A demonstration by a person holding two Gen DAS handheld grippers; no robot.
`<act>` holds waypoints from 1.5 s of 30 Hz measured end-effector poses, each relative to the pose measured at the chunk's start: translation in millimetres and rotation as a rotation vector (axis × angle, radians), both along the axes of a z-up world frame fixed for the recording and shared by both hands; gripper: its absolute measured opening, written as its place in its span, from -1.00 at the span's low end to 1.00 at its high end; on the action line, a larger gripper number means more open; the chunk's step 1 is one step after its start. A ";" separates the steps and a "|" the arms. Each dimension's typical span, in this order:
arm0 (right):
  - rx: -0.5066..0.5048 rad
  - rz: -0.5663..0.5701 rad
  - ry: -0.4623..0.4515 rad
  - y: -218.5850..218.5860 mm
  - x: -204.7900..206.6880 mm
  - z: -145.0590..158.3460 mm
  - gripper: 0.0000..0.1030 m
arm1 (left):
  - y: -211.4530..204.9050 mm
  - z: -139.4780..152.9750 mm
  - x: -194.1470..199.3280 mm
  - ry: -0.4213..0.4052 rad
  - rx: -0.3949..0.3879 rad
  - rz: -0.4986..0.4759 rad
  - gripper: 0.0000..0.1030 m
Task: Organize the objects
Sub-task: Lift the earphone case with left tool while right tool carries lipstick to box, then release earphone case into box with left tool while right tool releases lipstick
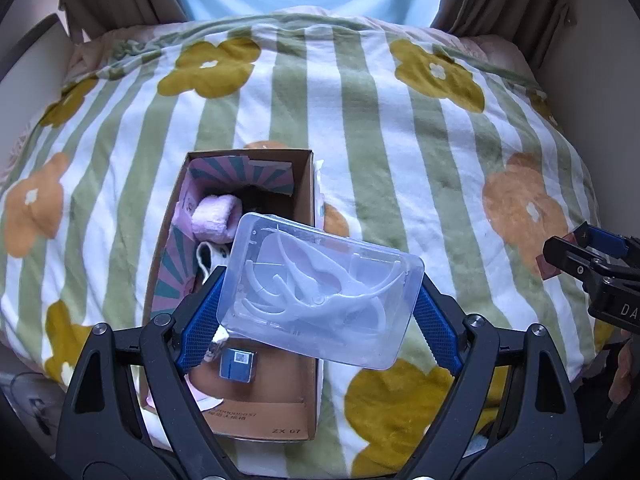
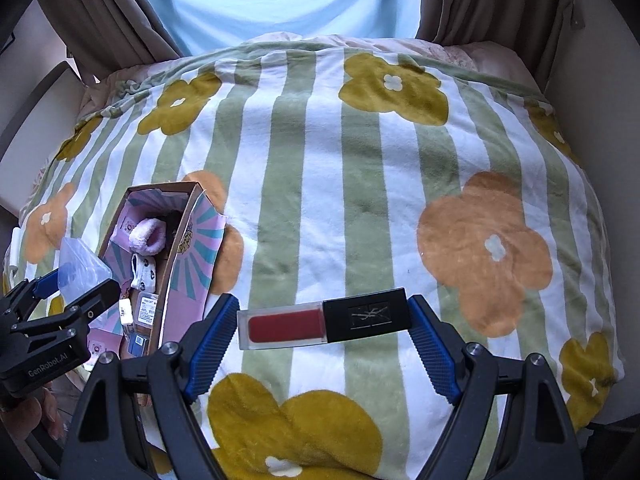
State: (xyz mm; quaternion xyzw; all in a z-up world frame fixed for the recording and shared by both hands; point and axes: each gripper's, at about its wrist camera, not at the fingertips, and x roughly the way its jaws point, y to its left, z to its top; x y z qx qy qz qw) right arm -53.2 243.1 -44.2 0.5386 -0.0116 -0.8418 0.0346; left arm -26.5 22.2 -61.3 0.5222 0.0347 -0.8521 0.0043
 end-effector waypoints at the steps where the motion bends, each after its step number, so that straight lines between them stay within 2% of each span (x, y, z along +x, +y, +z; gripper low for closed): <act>1: 0.001 0.000 0.002 -0.5 0.4 1.1 0.58 | -0.7 0.7 1.0 0.001 0.002 0.002 0.66; 8: 0.001 0.016 0.011 -8.6 -1.3 6.2 0.58 | -9.0 5.7 7.4 0.007 0.006 0.036 0.66; 13: 0.001 0.065 0.016 -22.6 -8.2 10.0 0.58 | -26.1 8.9 14.7 0.008 0.015 0.103 0.66; 21: 0.007 0.231 0.025 -66.0 -34.2 15.2 0.58 | -65.8 5.0 36.6 -0.008 0.025 0.257 0.66; 26: 0.014 0.361 0.013 -102.5 -56.2 9.8 0.58 | -86.8 -10.0 51.0 -0.048 0.050 0.361 0.66; 36: 0.070 0.650 -0.060 -184.8 -99.6 -33.5 0.59 | -108.3 -67.8 60.1 -0.163 0.132 0.525 0.66; 45: 0.114 0.840 -0.146 -248.9 -120.4 -96.7 0.58 | -103.7 -118.6 44.4 -0.260 0.162 0.551 0.66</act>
